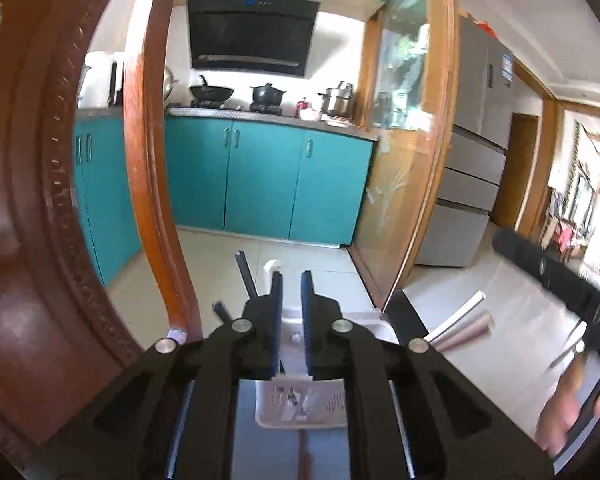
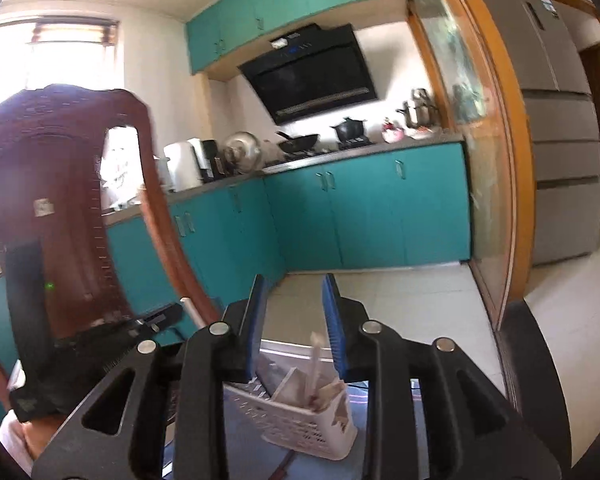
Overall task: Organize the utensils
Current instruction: 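Open both grippers to drop the light chopsticks into the holder, then lower both open grippers back to the last chopsticks on the cloth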
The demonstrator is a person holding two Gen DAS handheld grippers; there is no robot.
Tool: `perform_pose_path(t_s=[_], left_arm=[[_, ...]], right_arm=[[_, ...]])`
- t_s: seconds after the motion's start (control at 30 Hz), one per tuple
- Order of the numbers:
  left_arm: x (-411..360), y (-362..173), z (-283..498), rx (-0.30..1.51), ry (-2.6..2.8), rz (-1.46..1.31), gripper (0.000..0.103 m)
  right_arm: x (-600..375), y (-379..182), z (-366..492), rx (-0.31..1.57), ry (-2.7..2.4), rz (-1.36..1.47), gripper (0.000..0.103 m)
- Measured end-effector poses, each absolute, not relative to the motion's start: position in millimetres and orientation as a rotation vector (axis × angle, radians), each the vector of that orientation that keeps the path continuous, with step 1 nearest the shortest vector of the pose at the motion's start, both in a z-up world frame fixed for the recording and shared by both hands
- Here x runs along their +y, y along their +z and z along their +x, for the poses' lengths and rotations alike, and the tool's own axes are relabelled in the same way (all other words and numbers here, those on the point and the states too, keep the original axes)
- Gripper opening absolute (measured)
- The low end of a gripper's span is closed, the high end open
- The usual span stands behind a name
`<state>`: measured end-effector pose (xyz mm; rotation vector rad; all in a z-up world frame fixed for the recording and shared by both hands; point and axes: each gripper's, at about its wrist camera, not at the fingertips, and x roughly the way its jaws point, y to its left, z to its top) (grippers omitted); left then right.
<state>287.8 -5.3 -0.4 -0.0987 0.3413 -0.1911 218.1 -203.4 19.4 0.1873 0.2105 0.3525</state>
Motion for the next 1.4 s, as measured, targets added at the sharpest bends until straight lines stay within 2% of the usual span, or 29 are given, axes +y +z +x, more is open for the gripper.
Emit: perform_pose_path(t_s=[0.1, 0.17, 0.23, 0.37, 0.43, 0.8, 1.03, 1.2, 1.27, 1.3, 1.33, 1.4], left_arm=[[3.6, -13.5, 258.9, 0.313, -0.173, -0.062, 0.016], [11.7, -29.7, 246.4, 0.303, -0.151, -0.053, 0.019], [21.6, -54.0, 242.6, 0.326, -0.153, -0.055, 0.029], [33.7, -97.5, 262.6, 0.463, -0.2, -0.129, 0.029], [37.4, -106.9, 269.2, 0.523, -0.175, -0.133, 0.029], [56.0, -117.2, 269.4, 0.608, -0.143, -0.174, 0.03], [55.9, -118.5, 273.0, 0.626, -0.139, -0.163, 0.032], [62.1, -120.2, 279.4, 0.654, -0.134, -0.193, 0.035], [60.5, -123.1, 280.5, 0.674, -0.14, -0.192, 0.035], [59.4, -124.7, 280.5, 0.681, -0.143, -0.189, 0.035], [56.5, -126.4, 281.0, 0.689, -0.149, -0.182, 0.035], [51.7, -128.5, 279.8, 0.697, -0.157, -0.168, 0.035]], right_arm=[[-199.0, 24.2, 194.3, 0.204, 0.392, 0.149, 0.03], [-197.5, 11.7, 176.3, 0.236, 0.43, 0.135, 0.037], [-195.5, -14.6, 168.0, 0.312, 0.454, 0.144, 0.043], [-167.9, -125.7, 201.8, 0.736, 0.363, 0.158, 0.043], [-152.5, -164.8, 223.6, 0.846, 0.299, 0.121, 0.043], [-117.7, -208.5, 282.8, 0.94, 0.051, 0.107, 0.043], [-82.7, -208.3, 288.1, 0.974, 0.18, 0.109, 0.043], [-67.9, -211.6, 260.3, 0.995, 0.181, -0.033, 0.043], [-63.6, -212.9, 243.6, 0.995, 0.186, -0.096, 0.035], [-63.6, -212.9, 237.3, 0.992, 0.188, -0.109, 0.02], [-64.1, -212.7, 231.6, 0.994, 0.194, -0.111, 0.014], [-75.1, -212.4, 227.0, 1.007, 0.189, -0.062, 0.009]])
